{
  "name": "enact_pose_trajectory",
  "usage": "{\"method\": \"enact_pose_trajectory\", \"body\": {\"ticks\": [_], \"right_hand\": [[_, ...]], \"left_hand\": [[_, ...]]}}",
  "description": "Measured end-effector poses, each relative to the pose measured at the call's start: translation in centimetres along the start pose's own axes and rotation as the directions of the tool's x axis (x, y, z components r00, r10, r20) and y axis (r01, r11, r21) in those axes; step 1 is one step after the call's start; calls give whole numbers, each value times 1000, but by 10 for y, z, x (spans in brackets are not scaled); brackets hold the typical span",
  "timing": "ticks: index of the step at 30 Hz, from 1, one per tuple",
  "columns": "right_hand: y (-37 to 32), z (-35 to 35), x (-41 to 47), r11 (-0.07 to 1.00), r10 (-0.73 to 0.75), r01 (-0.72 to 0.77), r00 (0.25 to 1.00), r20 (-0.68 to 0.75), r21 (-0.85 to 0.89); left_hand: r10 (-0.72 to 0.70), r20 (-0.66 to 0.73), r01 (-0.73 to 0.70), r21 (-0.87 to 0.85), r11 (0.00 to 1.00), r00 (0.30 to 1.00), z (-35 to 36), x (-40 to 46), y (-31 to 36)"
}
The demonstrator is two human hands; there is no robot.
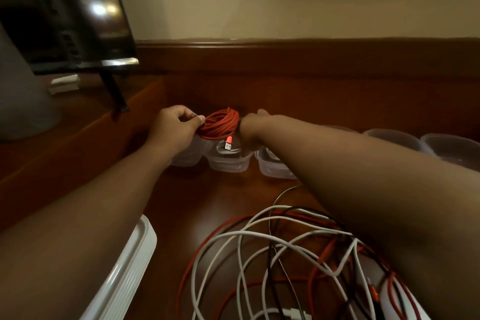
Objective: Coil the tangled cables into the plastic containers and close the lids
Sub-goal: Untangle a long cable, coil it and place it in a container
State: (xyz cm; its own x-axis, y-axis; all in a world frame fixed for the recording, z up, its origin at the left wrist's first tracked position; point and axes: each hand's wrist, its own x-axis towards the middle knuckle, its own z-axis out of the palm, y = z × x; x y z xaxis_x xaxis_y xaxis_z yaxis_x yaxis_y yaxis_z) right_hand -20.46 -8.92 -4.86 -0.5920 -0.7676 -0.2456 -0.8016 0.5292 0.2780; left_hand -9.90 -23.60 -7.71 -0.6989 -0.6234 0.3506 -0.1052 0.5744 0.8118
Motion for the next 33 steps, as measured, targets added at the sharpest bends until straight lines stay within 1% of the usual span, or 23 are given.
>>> {"method": "enact_pose_trajectory", "body": {"ticks": [2,4,6,10,13,16,17,19,21,22,24,26,28,31,33], "right_hand": [[-3,0,7,997,-10,7,999,-44,-77],[-1,3,13,997,-4,-7,990,-144,-74],[4,7,15,1000,23,-25,978,-207,-6],[13,11,12,975,70,-29,981,-182,220],[26,7,7,890,83,15,978,-193,455],[37,-4,-3,778,157,12,964,-213,628],[37,-7,-8,744,174,14,961,-214,668],[36,-10,-15,682,185,-2,968,-171,732],[31,-9,-21,645,162,-29,982,-100,763],[28,-8,-23,659,141,-31,987,-83,752],[22,-4,-27,744,100,-22,992,-80,668],[16,-2,-32,823,70,-15,995,-76,567],[11,1,-33,883,63,-20,995,-77,469],[8,3,-33,945,89,-41,987,-134,324],[7,5,-32,965,75,-29,983,-167,260]], "left_hand": [[29,20,-30,12,999,999,-1,-2,0],[41,28,-41,12,999,999,-1,-5,0],[42,39,-43,12,999,998,-1,-8,2],[52,140,-65,90,994,989,1,-9,1],[44,163,-76,192,978,986,7,-6,1],[33,111,-58,226,972,993,16,-7,8],[22,92,-42,226,973,996,20,-8,13],[8,87,-31,268,963,996,25,-11,19],[70,136,-116,363,925,988,29,-14,23],[104,168,-165,410,897,980,29,-16,24],[134,207,-219,475,852,969,26,-17,24],[113,242,-225,508,831,964,21,-17,24],[71,275,-209,513,833,959,17,-13,20],[28,316,-190,498,846,949,15,-8,19],[63,367,-273,556,785,928,14,-6,21]]}}
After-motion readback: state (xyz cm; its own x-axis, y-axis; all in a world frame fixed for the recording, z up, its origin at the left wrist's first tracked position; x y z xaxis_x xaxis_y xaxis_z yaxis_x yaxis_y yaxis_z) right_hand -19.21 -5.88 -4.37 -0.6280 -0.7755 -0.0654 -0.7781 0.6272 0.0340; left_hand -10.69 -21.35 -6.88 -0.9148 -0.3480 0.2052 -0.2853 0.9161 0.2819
